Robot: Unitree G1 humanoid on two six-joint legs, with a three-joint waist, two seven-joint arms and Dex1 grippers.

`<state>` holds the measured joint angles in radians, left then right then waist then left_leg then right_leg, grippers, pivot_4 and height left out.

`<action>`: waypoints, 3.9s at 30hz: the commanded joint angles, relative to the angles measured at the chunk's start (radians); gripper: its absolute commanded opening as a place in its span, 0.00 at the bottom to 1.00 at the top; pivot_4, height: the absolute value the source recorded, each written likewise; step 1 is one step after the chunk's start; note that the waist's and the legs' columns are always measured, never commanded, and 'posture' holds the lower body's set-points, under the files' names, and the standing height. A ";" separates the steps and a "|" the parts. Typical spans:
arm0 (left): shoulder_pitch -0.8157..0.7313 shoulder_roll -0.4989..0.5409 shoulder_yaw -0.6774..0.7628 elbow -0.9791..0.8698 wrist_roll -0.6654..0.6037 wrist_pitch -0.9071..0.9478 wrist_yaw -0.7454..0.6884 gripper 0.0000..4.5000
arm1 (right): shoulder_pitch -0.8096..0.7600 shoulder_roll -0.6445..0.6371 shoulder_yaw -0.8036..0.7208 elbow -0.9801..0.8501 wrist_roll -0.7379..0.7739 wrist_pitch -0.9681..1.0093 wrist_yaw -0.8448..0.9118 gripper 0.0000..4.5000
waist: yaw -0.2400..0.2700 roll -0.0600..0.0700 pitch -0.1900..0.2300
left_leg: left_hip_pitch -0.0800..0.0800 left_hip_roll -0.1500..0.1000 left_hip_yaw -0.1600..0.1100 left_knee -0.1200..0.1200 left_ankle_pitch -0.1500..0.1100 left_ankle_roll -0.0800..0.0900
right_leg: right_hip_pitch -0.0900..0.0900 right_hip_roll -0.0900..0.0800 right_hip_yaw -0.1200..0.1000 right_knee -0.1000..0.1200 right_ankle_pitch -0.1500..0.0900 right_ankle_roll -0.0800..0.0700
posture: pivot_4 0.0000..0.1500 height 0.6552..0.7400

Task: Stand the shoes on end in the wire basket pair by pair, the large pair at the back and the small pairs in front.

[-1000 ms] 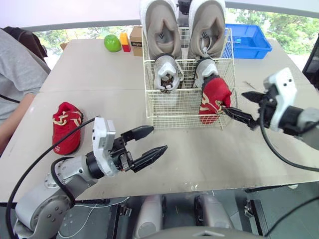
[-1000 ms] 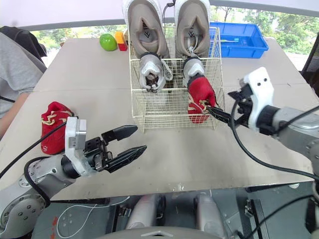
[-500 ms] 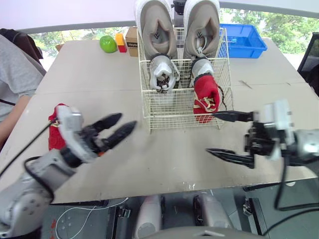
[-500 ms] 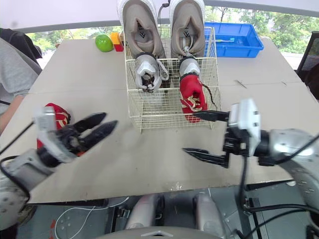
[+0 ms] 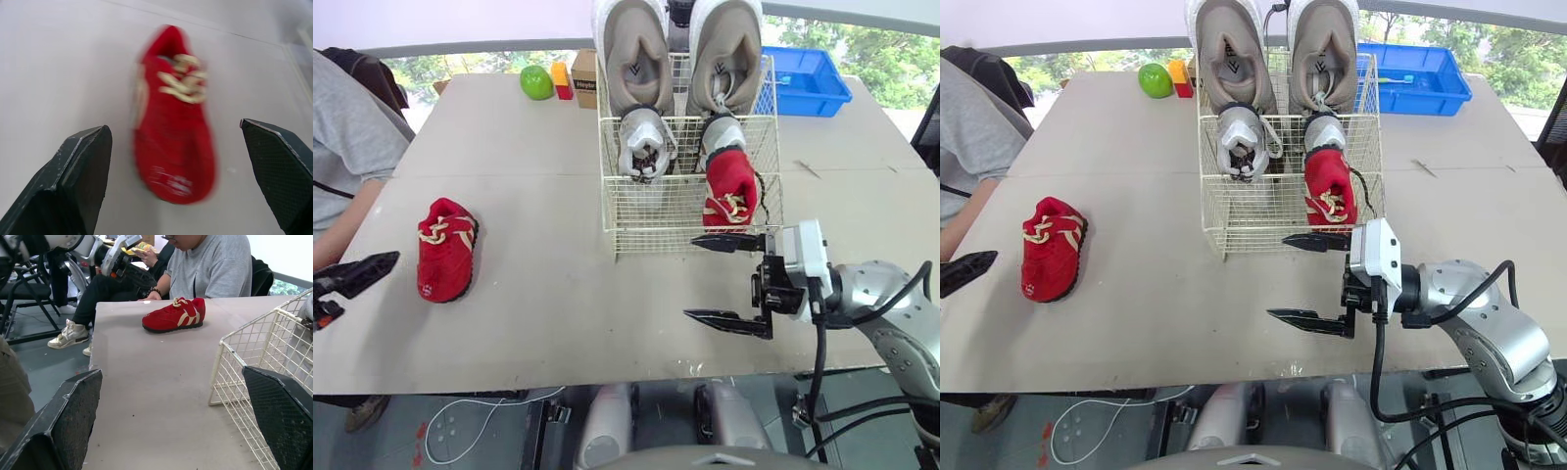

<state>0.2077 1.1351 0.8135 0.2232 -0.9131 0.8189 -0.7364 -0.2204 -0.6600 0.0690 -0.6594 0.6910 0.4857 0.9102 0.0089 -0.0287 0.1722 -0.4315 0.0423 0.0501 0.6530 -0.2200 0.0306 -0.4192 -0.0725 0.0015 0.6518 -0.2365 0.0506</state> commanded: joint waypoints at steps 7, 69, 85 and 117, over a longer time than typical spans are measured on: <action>-0.675 0.022 -0.622 0.627 0.495 -0.271 -0.300 0.95 | 0.062 -0.034 -0.088 -0.074 0.033 0.001 -0.039 1.00 | 0.008 -0.001 -0.001 | -0.003 -0.004 0.002 -0.003 0.003 0.005 | 0.001 -0.003 -0.019 -0.005 0.002 -0.002 | 1.00 1.00; -0.420 -0.966 -0.853 -0.237 1.113 -1.498 0.559 0.01 | 0.419 -0.125 -0.543 -0.154 0.187 0.010 -0.180 1.00 | 0.011 0.006 -0.021 | 0.006 -0.004 -0.002 0.002 0.003 0.006 | 0.016 0.003 -0.015 -0.007 0.005 0.004 | 1.00 1.00; -0.390 -0.915 -0.895 -0.187 1.040 -1.510 0.578 0.01 | 0.418 -0.129 -0.536 -0.162 0.183 0.019 -0.183 1.00 | 0.006 0.006 -0.021 | 0.006 -0.003 -0.002 0.002 0.003 0.006 | 0.016 0.003 -0.015 -0.007 0.007 0.007 | 1.00 1.00; 0.049 -0.462 -0.626 -0.859 0.036 -0.494 0.106 0.99 | 0.488 -0.182 -0.554 0.054 0.029 -0.066 0.023 1.00 | 0.007 0.007 -0.019 | 0.008 0.000 -0.002 0.001 0.003 0.006 | 0.016 0.002 -0.014 -0.009 0.004 0.003 | 1.00 1.00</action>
<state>0.2364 0.6473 0.1291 -0.5827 -0.8262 0.2942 -0.5873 0.2519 -0.8294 -0.4290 -0.6219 0.7360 0.4518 0.8939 0.0160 -0.0219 0.1531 -0.4234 0.0428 0.0477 0.6535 -0.2172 0.0365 -0.4033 -0.0702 -0.0121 0.6430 -0.2328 0.0533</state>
